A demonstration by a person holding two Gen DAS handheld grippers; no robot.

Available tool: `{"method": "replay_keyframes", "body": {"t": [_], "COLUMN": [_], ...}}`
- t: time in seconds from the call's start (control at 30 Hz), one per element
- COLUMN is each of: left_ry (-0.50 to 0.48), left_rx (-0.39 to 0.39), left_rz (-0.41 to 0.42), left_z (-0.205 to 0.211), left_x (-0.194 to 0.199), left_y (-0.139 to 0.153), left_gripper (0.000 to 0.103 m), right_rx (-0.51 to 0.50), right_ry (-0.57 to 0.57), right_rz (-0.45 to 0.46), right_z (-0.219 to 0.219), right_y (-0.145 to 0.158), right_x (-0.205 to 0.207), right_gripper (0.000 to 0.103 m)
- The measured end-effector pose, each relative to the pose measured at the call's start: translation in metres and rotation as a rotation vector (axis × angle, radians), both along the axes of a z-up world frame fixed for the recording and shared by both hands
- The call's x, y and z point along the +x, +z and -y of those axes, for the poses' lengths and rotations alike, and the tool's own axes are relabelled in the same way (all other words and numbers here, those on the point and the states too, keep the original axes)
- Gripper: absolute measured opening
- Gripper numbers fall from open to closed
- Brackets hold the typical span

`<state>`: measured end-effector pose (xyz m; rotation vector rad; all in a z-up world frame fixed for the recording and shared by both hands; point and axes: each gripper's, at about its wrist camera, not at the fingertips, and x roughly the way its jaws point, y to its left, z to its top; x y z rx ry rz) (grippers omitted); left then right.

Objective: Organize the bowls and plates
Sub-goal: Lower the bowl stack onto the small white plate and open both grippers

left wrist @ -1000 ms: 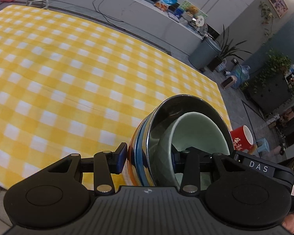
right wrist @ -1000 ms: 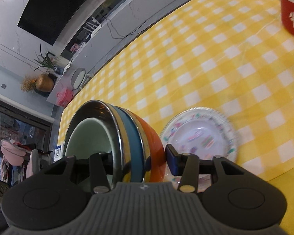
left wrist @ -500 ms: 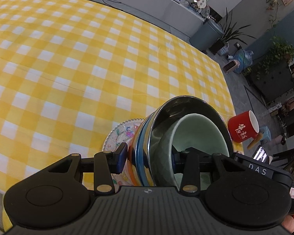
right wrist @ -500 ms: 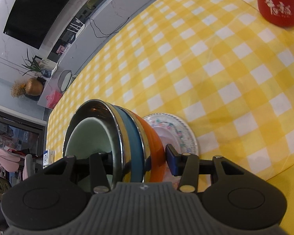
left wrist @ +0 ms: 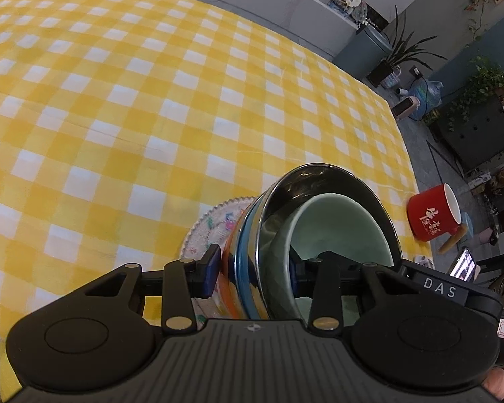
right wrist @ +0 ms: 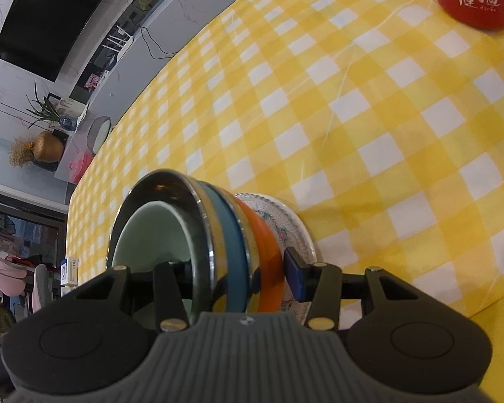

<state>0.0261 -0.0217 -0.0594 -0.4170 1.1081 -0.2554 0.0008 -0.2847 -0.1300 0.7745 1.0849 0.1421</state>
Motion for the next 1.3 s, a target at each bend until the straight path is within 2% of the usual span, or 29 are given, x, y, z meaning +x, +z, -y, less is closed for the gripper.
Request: {"method": "replay_keyframes", "body": {"t": [0.17, 0.37, 0.4, 0.5, 0.63, 0.77, 0.9, 1.2, 1.3], "left_ry": [0.004, -0.004, -0.003, 0.005, -0.008, -0.032, -0.056, -0.071, -0.075], "left_rx": [0.006, 0.017, 0.021, 0.078, 0.140, 0.168, 0.233, 0.441, 0.530], "left_rz": [0.007, 0.021, 0.023, 0.049, 0.126, 0.216, 0.320, 0.573, 0.619], "left_z": [-0.005, -0.002, -0.002, 0.001, 0.004, 0.005, 0.004, -0.007, -0.006], "left_x": [0.002, 0.001, 0.001, -0.002, -0.009, -0.022, -0.042, -0.104, -0.120], "left_y": [0.002, 0.001, 0.001, 0.004, 0.019, 0.040, 0.060, 0.084, 0.082], "left_gripper": [0.043, 0.044, 0.048, 0.061, 0.063, 0.064, 0.064, 0.064, 0.073], "right_rx": [0.014, -0.041, -0.058, -0.148, -0.240, -0.279, -0.314, -0.451, -0.513], "right_ry": [0.005, 0.019, 0.022, 0.016, 0.019, 0.023, 0.028, 0.044, 0.037], "right_rz": [0.000, 0.045, 0.057, 0.089, 0.156, 0.215, 0.273, 0.452, 0.514], "right_z": [-0.004, -0.008, -0.009, -0.011, -0.013, -0.017, -0.022, -0.044, -0.053], "right_y": [-0.003, 0.002, 0.004, 0.014, 0.026, 0.038, 0.052, 0.086, 0.094], "right_x": [0.005, 0.003, 0.003, 0.001, -0.007, -0.017, -0.033, -0.082, -0.102], "right_gripper": [0.047, 0.049, 0.049, 0.060, 0.064, 0.065, 0.066, 0.068, 0.068]}}
